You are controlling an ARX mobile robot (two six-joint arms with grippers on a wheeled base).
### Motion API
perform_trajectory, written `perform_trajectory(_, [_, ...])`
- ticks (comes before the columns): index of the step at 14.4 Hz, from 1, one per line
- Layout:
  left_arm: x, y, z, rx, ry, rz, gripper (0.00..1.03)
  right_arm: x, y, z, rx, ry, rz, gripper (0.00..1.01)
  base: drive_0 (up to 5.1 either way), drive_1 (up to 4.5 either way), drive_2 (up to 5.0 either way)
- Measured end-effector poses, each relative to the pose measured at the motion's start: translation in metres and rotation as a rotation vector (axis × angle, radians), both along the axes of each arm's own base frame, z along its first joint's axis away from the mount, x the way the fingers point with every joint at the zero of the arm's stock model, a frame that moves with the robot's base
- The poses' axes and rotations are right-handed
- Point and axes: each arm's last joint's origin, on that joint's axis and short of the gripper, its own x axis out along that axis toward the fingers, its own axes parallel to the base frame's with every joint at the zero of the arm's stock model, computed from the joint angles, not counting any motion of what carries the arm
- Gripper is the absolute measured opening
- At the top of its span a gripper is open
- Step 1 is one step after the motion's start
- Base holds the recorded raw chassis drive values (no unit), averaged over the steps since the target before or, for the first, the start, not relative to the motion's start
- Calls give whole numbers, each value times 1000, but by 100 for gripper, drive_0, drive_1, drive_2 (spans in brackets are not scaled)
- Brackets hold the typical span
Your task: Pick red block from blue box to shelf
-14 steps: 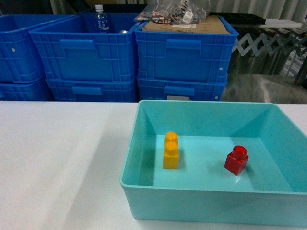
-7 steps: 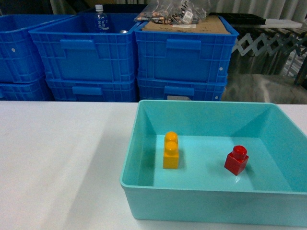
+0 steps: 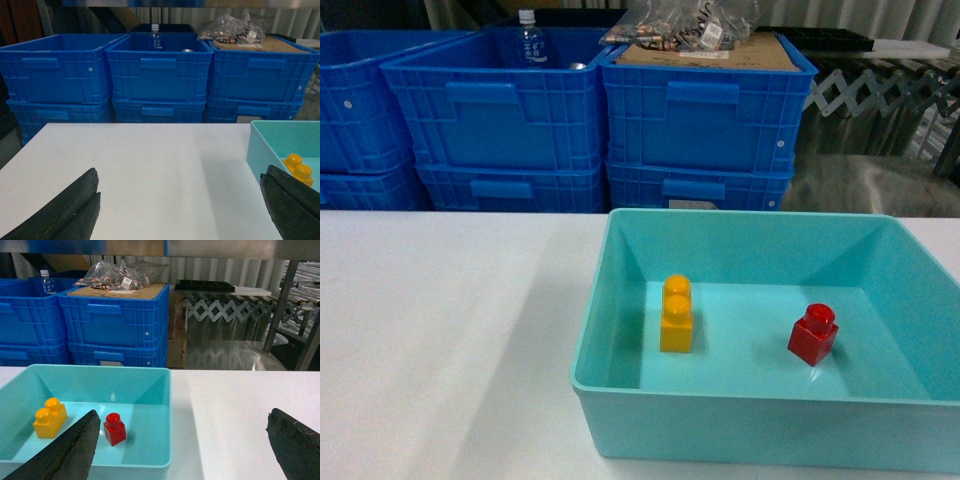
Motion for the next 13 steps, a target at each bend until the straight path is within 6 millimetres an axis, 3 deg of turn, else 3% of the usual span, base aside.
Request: perform_trajectory(13, [0,0,0,0,0,0,98,0,0,0,0,0,0,98,0,0,0])
